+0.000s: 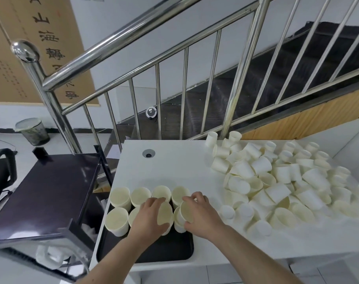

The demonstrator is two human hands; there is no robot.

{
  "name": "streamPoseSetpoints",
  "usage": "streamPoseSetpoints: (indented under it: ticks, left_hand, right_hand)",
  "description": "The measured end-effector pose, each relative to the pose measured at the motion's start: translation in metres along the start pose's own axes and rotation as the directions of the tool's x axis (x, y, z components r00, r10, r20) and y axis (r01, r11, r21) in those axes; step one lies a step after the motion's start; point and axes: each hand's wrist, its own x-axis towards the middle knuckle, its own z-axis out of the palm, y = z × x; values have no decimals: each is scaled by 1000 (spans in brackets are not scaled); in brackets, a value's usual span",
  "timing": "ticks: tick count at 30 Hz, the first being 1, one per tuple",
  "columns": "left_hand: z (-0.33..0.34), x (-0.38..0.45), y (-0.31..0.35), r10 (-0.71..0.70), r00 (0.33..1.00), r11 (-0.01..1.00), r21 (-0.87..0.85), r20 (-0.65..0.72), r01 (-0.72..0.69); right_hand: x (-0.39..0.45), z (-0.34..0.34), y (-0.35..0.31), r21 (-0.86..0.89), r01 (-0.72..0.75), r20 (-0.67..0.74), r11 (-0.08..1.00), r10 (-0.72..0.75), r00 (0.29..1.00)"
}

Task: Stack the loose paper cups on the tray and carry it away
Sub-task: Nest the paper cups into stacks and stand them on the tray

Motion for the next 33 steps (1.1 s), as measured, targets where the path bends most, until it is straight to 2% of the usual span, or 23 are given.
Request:
streamPoseSetpoints:
  ticks: [10, 16, 27, 33]
  left_hand:
    - [19, 18, -15, 7, 991, 994, 106, 135, -22]
    - [24, 22, -18, -15, 993, 984, 178, 117, -6]
    - [25, 24, -10, -25, 995, 987, 162, 93, 9]
    - [23, 32, 21, 25, 998, 993, 110, 64, -32]
  right_hand:
    - [19, 22, 5, -2, -34, 113, 999, 34, 993]
    - [26, 31, 12, -25, -38, 142, 999, 41, 989]
    - [20, 34, 21, 0, -5, 99, 1000, 5, 995]
    - [4, 5, 40, -13, -25, 4, 1000, 25, 1000]
